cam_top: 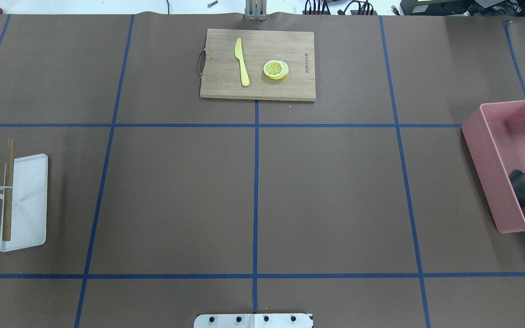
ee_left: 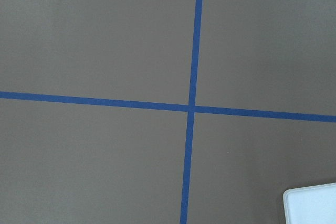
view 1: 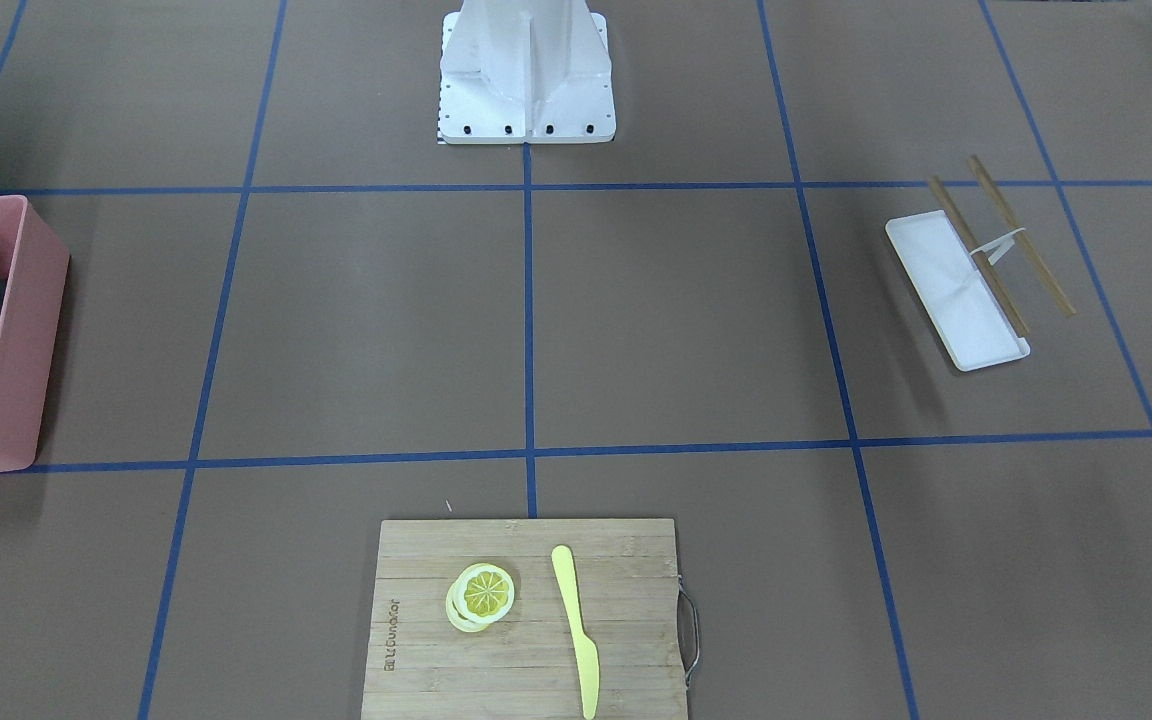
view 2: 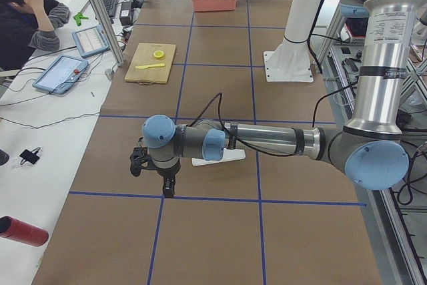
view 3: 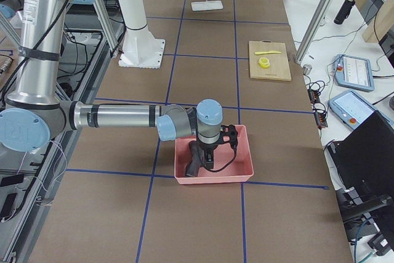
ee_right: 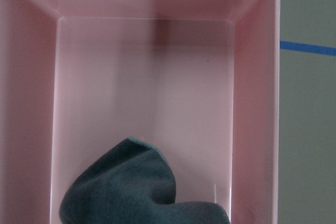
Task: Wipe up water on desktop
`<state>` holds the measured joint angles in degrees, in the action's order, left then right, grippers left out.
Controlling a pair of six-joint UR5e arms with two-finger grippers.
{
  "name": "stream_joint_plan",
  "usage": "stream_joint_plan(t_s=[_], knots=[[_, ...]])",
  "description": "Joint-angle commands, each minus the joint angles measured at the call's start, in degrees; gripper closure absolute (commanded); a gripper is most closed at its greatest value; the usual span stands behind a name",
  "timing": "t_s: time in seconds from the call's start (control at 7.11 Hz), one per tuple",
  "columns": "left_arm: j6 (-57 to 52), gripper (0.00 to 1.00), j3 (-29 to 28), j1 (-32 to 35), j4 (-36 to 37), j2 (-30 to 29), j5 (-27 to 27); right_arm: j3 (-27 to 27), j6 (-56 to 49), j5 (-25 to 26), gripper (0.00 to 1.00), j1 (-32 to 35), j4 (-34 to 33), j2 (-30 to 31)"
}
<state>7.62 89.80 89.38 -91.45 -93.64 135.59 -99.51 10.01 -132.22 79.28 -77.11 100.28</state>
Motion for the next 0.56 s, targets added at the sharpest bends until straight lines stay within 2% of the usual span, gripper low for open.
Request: stream_joint_plan(t_s=[0.0,0.14,0.42], knots=[[0.0,0.02,-0.2,-0.2,0.0,0.0,0.0,1.0,-0.1,3.4,0.00,0.1,0.1,0.8],[-0.1,0.02,-0.2,-0.3,0.0,0.0,0.0,0.2,-0.2,10.0,0.00,0.3,0.4,0.4],[0.0,0.02,-0.1,-0.3,0.0,0.0,0.0,-2.2,-0.4,8.7,0.00,2.8,-0.8,0.0]])
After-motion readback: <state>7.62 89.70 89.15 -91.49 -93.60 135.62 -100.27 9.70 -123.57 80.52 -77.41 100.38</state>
